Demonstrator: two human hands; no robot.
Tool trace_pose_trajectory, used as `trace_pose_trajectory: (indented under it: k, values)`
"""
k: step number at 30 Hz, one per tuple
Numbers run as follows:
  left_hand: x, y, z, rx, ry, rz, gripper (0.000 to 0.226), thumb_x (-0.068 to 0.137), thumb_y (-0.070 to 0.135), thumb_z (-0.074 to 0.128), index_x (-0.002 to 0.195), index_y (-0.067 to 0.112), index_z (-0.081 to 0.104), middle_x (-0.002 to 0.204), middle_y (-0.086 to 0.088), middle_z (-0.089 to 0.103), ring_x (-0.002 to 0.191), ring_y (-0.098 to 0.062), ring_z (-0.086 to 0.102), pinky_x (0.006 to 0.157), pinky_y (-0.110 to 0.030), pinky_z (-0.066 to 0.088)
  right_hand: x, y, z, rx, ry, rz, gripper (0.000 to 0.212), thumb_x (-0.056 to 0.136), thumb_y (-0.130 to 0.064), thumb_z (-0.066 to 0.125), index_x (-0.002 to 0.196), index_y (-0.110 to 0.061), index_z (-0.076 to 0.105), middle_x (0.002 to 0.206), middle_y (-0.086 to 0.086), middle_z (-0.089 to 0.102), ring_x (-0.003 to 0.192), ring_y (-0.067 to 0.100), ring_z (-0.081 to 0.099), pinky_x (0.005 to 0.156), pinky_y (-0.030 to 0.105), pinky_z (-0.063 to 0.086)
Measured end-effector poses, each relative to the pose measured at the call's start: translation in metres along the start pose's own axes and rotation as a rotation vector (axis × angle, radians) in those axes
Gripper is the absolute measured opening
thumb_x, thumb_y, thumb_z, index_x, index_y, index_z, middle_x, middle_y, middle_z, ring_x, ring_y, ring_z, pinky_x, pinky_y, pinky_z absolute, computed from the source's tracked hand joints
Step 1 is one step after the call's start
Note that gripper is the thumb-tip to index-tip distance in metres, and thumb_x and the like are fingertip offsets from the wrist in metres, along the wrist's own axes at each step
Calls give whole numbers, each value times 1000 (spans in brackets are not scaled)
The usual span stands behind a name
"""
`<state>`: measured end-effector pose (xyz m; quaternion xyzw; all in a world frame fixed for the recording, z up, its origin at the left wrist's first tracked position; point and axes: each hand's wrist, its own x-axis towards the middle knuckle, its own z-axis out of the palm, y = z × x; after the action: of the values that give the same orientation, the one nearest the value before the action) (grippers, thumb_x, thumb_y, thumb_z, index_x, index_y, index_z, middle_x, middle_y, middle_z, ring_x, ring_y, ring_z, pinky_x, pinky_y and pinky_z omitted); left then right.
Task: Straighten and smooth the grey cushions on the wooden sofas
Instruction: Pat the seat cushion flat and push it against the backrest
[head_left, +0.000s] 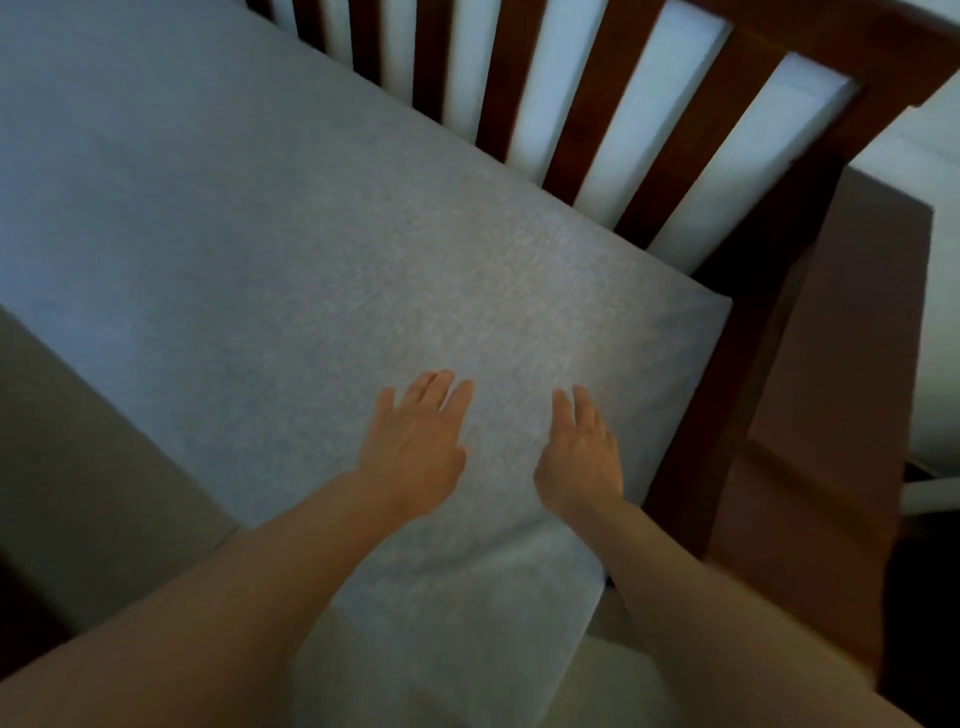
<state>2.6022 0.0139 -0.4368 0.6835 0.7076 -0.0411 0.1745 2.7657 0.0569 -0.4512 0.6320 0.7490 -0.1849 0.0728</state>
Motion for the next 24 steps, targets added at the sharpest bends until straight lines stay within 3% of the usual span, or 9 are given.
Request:
trace_pose_trajectory:
  k: [7,13,20,22,24]
  values:
    - [-76,-8,59,13,-111,-18,72,97,39,42,152,21,-1,160,0,0,146,-18,1,115,-45,10,-66,-6,46,-66,-50,-114,74,93,-8,45,152,-20,1,159,6,-6,146,25,-1,118,38,10]
    - [-121,-5,109,22,-159,-30,75,95,40,48,152,21,2,160,1,0,146,-17,1,116,-46,10,-114,-1,91,-3,-93,-138,69,99,-26,44,152,-18,1,159,6,-6,146,23,0,119,37,9]
    - [-146,-13,161,136,-156,76,94,89,34,60,151,27,-10,157,-1,-20,146,-19,-9,116,-46,5,-163,-6,157,-31,-94,-236,90,90,-50,52,152,-18,-5,157,8,-20,145,25,-15,116,39,-8]
    - [-148,-20,173,151,-98,109,95,88,31,62,151,27,-9,157,-2,-23,146,-19,-9,116,-46,6,-170,-13,175,-71,-92,-246,95,86,-49,59,152,-16,-1,157,10,-18,144,27,-17,114,40,-12]
    - [-148,-27,183,170,-31,145,96,86,26,65,151,27,-6,157,-3,-18,146,-21,-5,116,-46,9,-171,-20,195,-146,-5,-216,104,76,-45,73,152,-12,11,158,15,-5,145,30,-7,115,44,-4]
